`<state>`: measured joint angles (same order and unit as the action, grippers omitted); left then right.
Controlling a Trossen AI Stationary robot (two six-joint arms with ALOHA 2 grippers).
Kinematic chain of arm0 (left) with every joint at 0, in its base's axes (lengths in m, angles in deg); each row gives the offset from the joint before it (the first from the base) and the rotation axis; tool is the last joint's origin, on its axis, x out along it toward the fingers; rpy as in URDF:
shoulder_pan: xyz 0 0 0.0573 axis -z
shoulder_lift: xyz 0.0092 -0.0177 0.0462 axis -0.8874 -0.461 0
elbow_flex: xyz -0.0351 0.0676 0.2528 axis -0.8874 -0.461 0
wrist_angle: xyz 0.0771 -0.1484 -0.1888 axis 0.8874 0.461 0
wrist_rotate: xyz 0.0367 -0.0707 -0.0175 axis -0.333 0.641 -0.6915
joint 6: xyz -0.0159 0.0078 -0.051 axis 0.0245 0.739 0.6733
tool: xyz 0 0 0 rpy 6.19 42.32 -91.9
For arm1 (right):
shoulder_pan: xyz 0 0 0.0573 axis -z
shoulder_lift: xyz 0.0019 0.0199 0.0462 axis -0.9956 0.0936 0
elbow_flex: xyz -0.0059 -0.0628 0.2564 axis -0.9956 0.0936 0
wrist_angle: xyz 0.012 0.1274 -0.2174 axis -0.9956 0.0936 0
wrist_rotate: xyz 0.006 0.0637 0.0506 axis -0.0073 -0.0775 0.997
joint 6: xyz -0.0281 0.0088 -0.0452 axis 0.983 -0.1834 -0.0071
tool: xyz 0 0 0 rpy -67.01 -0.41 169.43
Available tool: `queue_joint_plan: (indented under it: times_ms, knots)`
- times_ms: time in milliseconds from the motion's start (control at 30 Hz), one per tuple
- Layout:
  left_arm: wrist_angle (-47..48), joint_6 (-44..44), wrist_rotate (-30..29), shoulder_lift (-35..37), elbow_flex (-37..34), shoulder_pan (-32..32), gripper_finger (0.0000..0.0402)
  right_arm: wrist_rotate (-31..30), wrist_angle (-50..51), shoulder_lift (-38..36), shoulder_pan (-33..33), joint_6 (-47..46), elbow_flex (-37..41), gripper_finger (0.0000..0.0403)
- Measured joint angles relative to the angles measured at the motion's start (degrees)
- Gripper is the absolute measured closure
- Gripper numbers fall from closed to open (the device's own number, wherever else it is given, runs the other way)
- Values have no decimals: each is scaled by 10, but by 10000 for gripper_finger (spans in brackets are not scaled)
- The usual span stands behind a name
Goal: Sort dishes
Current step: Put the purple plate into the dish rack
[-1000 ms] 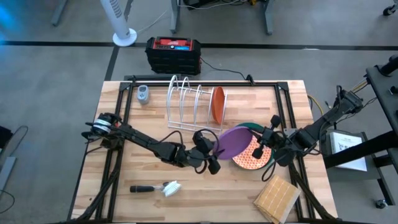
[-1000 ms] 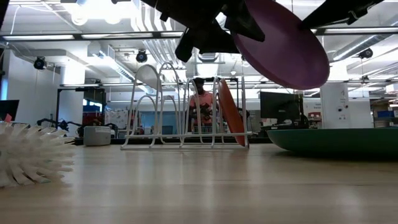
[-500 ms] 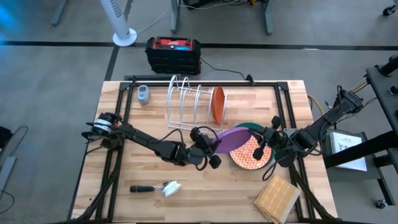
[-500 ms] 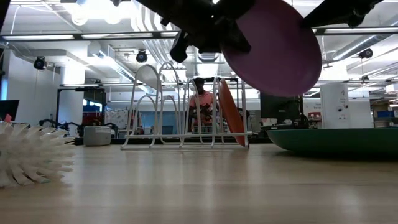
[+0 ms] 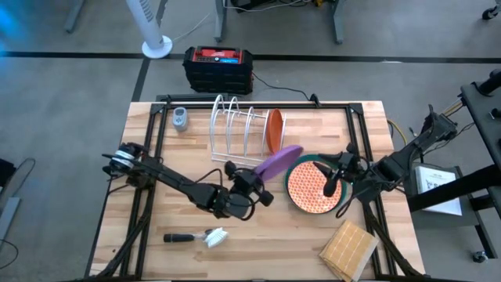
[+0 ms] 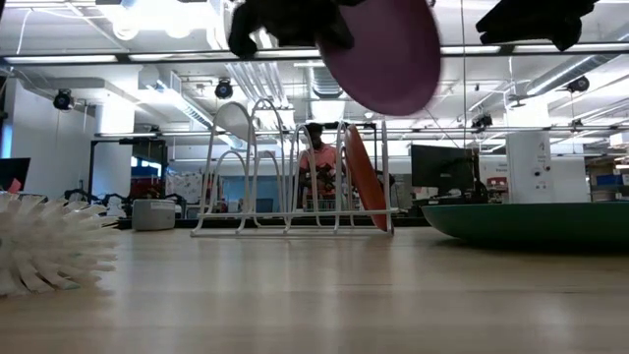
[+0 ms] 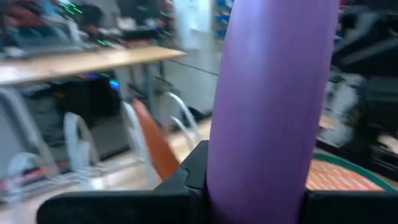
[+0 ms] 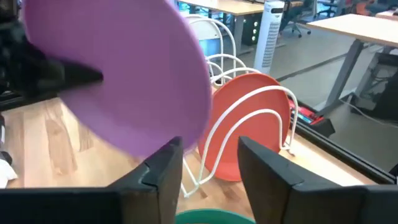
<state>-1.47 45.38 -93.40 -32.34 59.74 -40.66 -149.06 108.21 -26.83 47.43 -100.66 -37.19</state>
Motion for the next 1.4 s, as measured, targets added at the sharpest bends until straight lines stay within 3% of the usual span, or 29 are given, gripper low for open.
queue_joint_plan:
  times_ms: [267,767,933,1400]
  knots:
    - [1,-32,-102,34,0,-6,373,3,76,-3,0,-98,1,227]
    - [1,-29,-93,36,35,-81,373,3,83,30,0,-133,1,229]
    - [2,-9,-62,35,35,-91,373,3,83,30,0,-133,1,227]
    - [-1,6,-62,27,35,-101,374,3,83,32,0,-134,4,228]
